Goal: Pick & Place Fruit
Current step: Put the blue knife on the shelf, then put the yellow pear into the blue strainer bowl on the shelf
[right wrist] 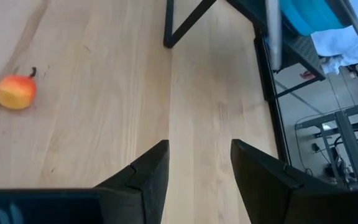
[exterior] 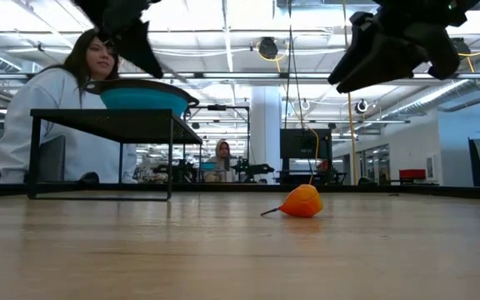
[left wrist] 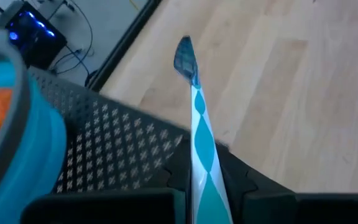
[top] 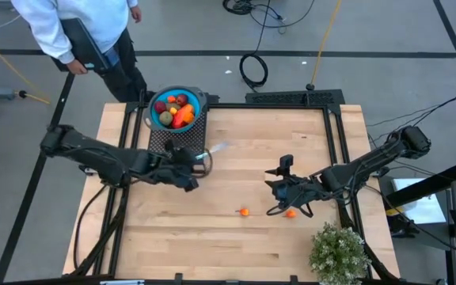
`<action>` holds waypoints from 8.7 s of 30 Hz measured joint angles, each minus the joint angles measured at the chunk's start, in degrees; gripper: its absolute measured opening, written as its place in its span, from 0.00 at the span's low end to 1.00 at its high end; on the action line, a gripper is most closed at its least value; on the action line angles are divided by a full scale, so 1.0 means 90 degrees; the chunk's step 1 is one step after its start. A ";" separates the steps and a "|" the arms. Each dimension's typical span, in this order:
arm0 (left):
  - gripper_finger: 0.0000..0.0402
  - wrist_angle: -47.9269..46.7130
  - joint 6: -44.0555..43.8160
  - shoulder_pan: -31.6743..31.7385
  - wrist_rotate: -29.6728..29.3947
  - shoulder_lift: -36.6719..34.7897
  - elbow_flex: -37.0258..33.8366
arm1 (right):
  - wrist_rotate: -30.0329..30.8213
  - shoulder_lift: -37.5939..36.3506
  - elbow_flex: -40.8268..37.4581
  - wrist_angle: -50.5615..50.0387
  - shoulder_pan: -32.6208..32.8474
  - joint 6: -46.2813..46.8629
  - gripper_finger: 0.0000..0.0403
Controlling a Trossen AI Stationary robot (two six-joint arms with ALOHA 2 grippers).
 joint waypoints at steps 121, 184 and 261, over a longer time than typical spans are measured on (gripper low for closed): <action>0.02 -0.1442 0.0383 0.1173 0.0604 -0.2939 -0.1945 | -0.0835 0.0002 0.0002 0.0585 -0.0418 0.0044 0.40; 0.06 0.2150 -0.0001 -0.2940 -0.0240 -0.0949 -0.1335 | -0.4149 0.0056 -0.0853 -0.1675 0.0692 0.3873 0.57; 0.06 0.2818 0.0675 -0.2948 -0.0368 -0.3296 -0.3082 | -0.3967 0.0335 -0.1537 0.0219 -0.0500 0.1794 0.24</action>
